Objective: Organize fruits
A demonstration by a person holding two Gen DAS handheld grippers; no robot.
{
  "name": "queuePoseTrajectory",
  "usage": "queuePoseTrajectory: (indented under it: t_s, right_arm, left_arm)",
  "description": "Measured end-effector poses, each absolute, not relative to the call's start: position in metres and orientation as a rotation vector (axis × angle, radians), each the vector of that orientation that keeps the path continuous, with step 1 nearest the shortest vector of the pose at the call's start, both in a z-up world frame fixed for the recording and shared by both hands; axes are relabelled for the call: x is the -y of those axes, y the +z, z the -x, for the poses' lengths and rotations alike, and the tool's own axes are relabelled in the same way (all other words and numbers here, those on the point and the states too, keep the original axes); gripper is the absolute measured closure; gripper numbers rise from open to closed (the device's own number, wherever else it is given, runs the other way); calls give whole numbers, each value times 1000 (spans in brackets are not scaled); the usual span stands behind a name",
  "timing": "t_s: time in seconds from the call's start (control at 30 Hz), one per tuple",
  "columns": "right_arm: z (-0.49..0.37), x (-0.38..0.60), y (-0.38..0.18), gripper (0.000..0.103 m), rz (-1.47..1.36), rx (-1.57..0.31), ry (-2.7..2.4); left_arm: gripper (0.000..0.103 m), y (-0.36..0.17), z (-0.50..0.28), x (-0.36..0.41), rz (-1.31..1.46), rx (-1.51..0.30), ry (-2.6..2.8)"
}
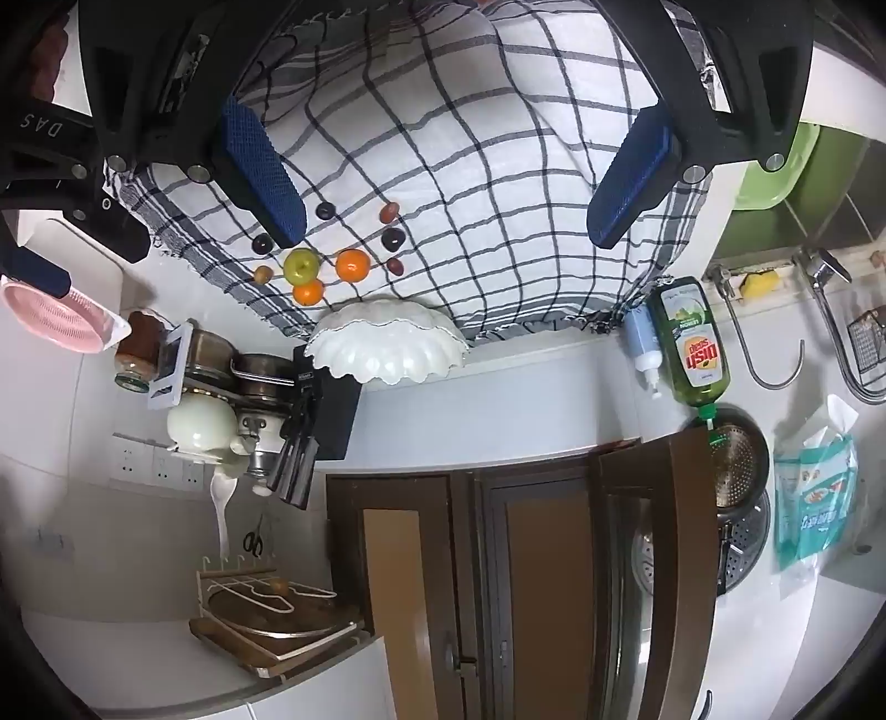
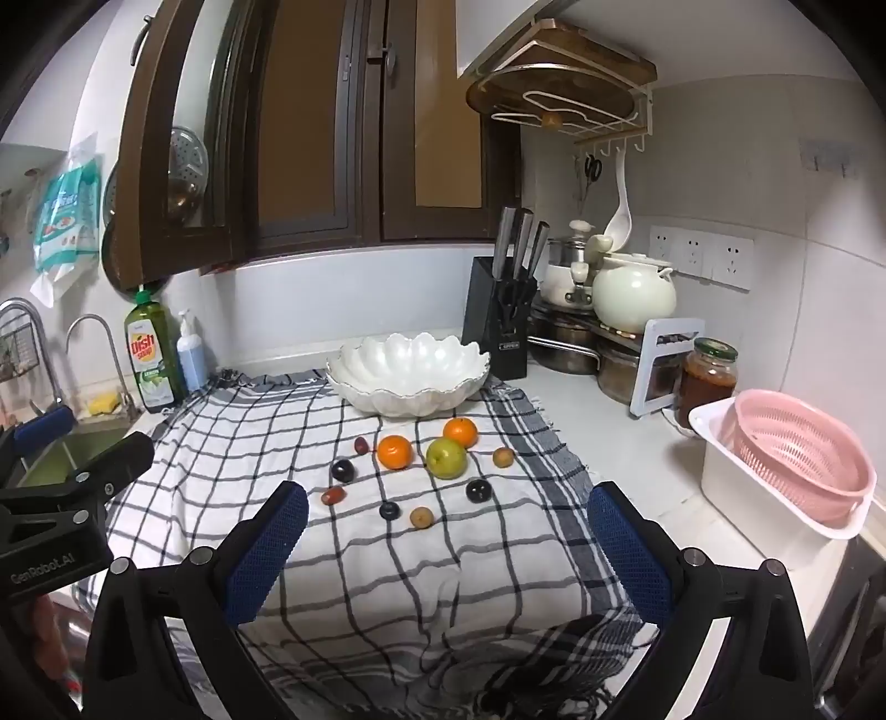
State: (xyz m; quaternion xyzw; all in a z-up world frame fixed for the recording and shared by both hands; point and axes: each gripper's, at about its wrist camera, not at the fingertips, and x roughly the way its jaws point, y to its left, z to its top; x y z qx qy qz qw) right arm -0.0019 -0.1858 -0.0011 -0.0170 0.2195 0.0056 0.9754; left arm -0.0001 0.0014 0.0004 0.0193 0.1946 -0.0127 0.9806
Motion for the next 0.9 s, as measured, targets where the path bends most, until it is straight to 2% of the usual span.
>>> queuePoseTrajectory:
  t_s: [0.43,0.9]
  right_arm:
    - [6,189,0,1,33,-416,9]
    - [9,189,9,1,46,-390,9]
  left_arm:
    - [0,21,4,-6,-46,-401,-30]
    - [0,10,9,4,-51,-390,-32]
